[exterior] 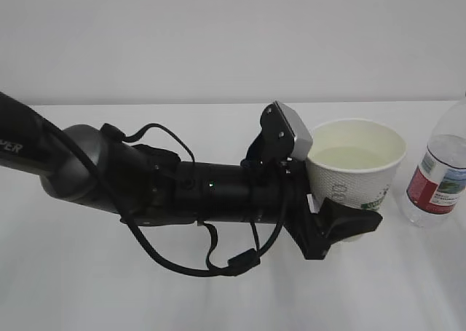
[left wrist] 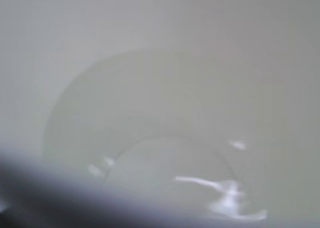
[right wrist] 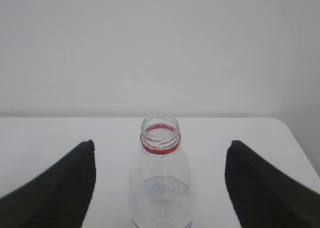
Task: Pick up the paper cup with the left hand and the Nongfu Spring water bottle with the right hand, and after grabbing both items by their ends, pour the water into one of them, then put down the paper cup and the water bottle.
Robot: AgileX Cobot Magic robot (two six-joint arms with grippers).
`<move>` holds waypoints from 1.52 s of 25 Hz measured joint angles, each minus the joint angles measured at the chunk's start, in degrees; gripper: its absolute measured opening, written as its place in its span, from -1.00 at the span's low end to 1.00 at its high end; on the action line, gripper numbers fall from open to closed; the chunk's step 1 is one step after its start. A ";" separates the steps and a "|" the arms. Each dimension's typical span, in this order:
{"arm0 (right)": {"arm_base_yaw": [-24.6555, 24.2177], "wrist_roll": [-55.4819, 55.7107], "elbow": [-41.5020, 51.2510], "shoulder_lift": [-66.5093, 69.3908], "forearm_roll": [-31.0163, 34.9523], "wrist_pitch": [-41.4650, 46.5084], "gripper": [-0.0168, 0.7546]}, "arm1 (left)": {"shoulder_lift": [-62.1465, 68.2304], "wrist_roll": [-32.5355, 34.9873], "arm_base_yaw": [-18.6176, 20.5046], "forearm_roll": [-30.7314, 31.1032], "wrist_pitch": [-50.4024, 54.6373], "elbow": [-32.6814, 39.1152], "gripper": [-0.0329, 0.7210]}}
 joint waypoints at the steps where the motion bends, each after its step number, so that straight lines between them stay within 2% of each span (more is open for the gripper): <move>1: 0.00 0.00 0.00 -0.25 0.00 0.34 0.62 | -0.22 0.00 0.56 -0.08 0.00 0.00 0.45; 26: 0.00 -0.58 0.00 -0.50 0.00 2.73 0.59 | -2.50 0.00 18.27 -0.08 1.16 0.00 0.45; 33: 0.00 -0.70 0.00 -0.50 0.00 2.73 0.59 | -2.61 0.00 20.73 -0.08 1.16 0.12 0.45; 38: 0.00 -0.70 0.00 -0.50 0.00 2.73 0.59 | -3.49 0.00 21.97 -0.08 1.16 3.71 0.45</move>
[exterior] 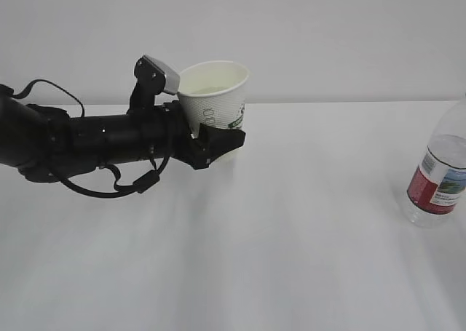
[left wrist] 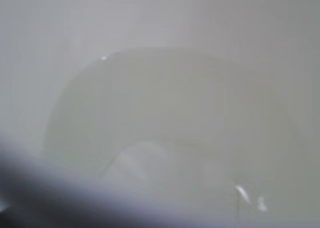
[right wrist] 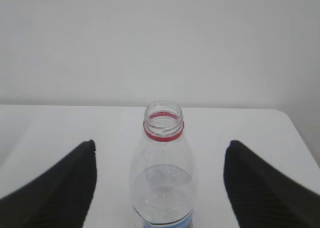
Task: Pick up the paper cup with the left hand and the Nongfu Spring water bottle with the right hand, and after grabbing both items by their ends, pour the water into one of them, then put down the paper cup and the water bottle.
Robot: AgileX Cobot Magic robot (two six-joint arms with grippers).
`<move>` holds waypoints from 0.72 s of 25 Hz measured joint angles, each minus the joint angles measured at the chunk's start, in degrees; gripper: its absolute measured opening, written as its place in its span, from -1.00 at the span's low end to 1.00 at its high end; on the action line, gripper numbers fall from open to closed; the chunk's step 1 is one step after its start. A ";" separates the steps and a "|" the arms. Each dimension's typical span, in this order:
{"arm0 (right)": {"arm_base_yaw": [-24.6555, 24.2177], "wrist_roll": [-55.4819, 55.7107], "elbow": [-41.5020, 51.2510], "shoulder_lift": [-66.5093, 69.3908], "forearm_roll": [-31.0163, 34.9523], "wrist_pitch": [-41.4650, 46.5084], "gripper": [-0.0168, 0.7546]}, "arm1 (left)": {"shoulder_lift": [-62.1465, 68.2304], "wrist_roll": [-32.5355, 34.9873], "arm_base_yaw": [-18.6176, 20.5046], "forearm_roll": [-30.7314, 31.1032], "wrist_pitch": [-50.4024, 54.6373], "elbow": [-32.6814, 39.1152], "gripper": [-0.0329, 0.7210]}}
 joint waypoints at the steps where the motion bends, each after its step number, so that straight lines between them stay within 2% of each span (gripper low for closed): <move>1: 0.00 0.00 0.00 0.00 0.00 0.00 0.59 | -0.09 0.00 0.35 0.00 0.00 0.71 0.45; 11: 0.00 -0.09 0.00 0.00 0.00 0.00 0.59 | -2.17 0.00 4.85 -0.51 -2.64 5.46 0.45; 18: 0.00 -0.13 0.00 0.00 0.00 0.00 0.58 | -2.49 1.13 7.93 -6.05 -7.57 10.69 0.45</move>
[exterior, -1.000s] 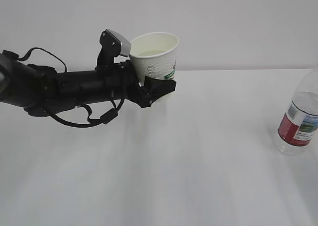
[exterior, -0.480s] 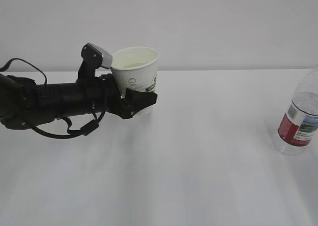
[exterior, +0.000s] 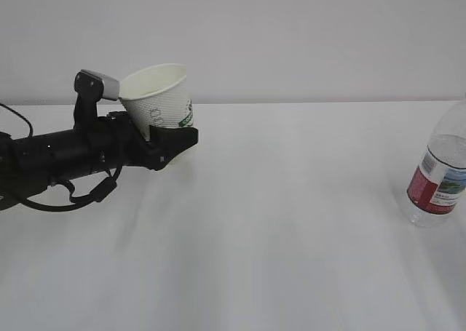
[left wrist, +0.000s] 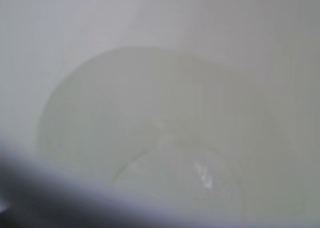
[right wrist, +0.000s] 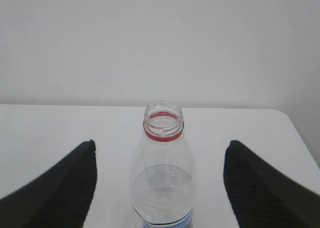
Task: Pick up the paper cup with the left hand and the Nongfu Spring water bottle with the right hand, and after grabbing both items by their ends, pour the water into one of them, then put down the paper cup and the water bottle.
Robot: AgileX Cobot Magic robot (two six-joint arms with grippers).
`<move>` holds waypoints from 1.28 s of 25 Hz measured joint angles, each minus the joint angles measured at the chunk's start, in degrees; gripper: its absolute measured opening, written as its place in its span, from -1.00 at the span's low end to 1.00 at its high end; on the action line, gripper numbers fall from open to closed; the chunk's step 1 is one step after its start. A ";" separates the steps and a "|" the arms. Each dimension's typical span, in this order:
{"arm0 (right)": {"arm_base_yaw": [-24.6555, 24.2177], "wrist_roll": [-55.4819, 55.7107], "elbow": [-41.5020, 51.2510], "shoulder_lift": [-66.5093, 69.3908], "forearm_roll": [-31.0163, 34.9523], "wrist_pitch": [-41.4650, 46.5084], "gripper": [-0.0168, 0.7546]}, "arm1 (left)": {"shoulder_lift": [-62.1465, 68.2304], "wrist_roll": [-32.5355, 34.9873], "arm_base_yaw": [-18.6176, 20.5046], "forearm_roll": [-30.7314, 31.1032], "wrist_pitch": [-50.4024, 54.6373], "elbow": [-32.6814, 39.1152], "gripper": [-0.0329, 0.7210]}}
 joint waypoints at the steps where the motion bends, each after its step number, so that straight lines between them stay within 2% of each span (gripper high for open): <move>1: 0.00 0.00 0.00 0.00 0.00 0.00 0.58 | 0.00 0.80 0.40 -0.50 -0.50 0.79 0.45; 6: 0.00 -0.09 0.00 0.00 0.00 0.00 0.59 | 0.00 4.34 1.78 -4.75 -2.73 3.85 0.45; 16: 0.00 -0.09 0.00 0.00 0.00 0.03 0.58 | -0.14 9.34 3.89 -11.09 -3.35 5.08 0.44; 24: 0.00 -0.09 0.00 0.00 0.00 0.12 0.58 | -0.27 17.03 3.98 -24.19 -5.67 11.63 0.44; 29: 0.00 -0.09 0.00 0.00 0.00 0.12 0.58 | -0.27 19.16 3.98 -32.14 -5.89 14.09 0.44; 32: 0.00 -0.09 0.00 0.00 0.00 0.12 0.58 | -0.27 19.86 3.98 -34.47 -5.89 14.46 0.44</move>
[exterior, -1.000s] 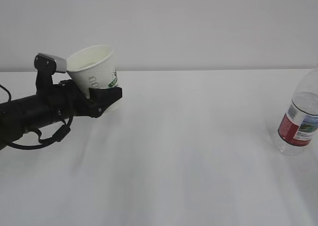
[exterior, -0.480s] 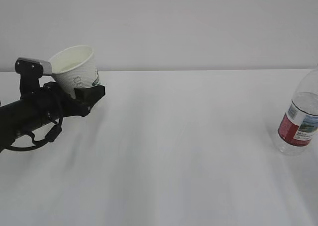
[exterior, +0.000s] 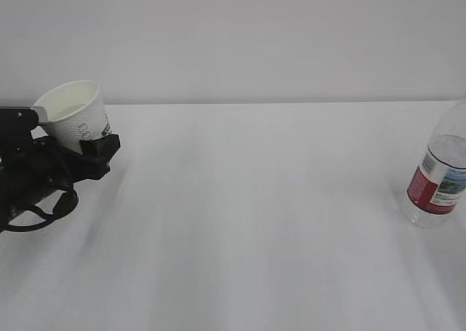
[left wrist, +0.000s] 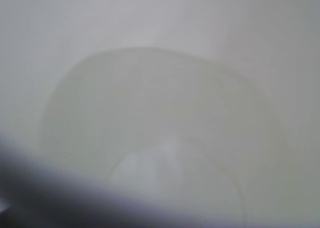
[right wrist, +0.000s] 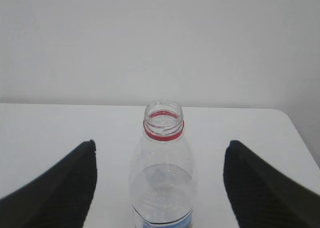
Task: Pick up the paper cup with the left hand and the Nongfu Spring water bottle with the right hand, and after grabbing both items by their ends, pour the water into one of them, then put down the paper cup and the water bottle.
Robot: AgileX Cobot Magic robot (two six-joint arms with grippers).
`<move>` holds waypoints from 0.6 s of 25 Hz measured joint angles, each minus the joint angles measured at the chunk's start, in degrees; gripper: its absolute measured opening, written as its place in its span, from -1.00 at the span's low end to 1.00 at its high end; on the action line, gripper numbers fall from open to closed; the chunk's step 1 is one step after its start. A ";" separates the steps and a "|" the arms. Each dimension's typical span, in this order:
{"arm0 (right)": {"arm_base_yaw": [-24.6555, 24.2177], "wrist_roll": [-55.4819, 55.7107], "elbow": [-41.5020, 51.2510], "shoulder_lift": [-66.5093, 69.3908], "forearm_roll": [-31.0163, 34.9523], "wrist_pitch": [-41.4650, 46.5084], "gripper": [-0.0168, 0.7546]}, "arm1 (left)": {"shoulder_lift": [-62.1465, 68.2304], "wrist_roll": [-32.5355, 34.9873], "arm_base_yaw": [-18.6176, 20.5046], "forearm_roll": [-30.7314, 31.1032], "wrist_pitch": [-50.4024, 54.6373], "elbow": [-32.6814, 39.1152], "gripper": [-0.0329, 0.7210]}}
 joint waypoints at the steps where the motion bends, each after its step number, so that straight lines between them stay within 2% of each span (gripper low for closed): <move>1: 0.00 0.00 0.00 0.00 0.00 0.00 0.58 | -0.04 0.14 0.00 -0.49 0.00 0.04 0.44; 11: 0.00 -0.25 0.00 0.00 0.00 0.00 0.58 | -0.04 3.88 0.00 -8.92 -0.11 0.13 0.44; 15: 0.00 -0.25 0.00 0.00 0.00 0.00 0.58 | -0.04 4.29 0.00 -10.00 -0.11 0.13 0.44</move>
